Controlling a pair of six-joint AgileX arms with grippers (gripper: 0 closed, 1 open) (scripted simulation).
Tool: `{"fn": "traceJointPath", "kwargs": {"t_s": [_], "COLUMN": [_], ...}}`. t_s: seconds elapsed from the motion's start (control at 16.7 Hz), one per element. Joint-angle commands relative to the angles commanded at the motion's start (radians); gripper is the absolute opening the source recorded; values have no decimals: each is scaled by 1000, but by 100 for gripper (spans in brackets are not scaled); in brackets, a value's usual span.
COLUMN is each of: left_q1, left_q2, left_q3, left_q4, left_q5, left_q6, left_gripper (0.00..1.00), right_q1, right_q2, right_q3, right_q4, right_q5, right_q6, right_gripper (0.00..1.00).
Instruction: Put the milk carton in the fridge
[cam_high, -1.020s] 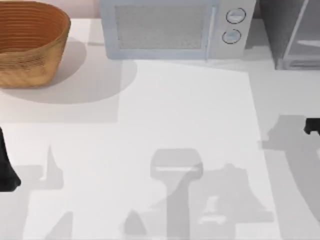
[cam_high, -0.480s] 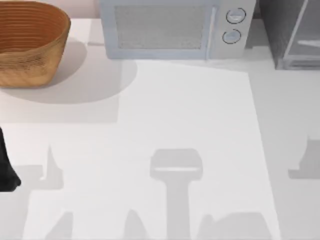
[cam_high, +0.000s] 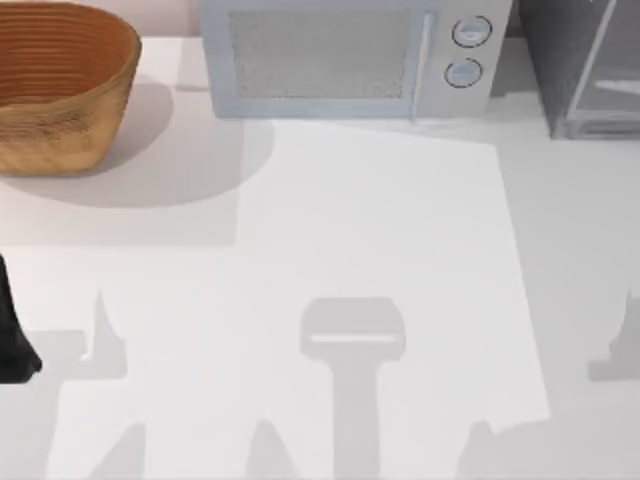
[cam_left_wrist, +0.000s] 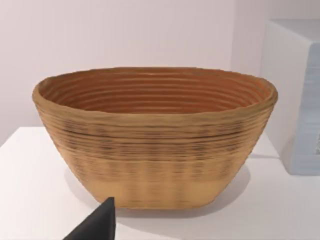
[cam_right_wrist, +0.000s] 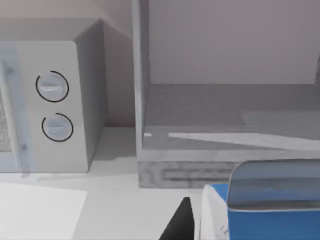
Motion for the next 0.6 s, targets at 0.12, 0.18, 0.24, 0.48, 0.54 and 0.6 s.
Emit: {"fn": "traceJointPath", "kwargs": {"t_s": [0.12,0.18,0.24,0.48,0.54,0.6], "left_q1": [0,0,0,0,0,0], "left_q2": [0,0,0,0,0,0], "left_q3": [0,0,0,0,0,0], "left_q4": [0,0,0,0,0,0], "left_q5": [0,0,0,0,0,0], "left_q6": [0,0,0,0,0,0], "left_gripper": [100,100,100,100,100,100], "right_q1": [3,2,0,-25,-35,-47], "right_q2": [4,14,35,223,296,378], "right_q3": [1,8,22,131,168,208], "right_q4": [2,10,26,159,205,254], "right_q5": [2,-1,-5,-37,-47,-57], "right_q6": [3,3,3,4,3,3], "right_gripper": [0,0,0,0,0,0]}}
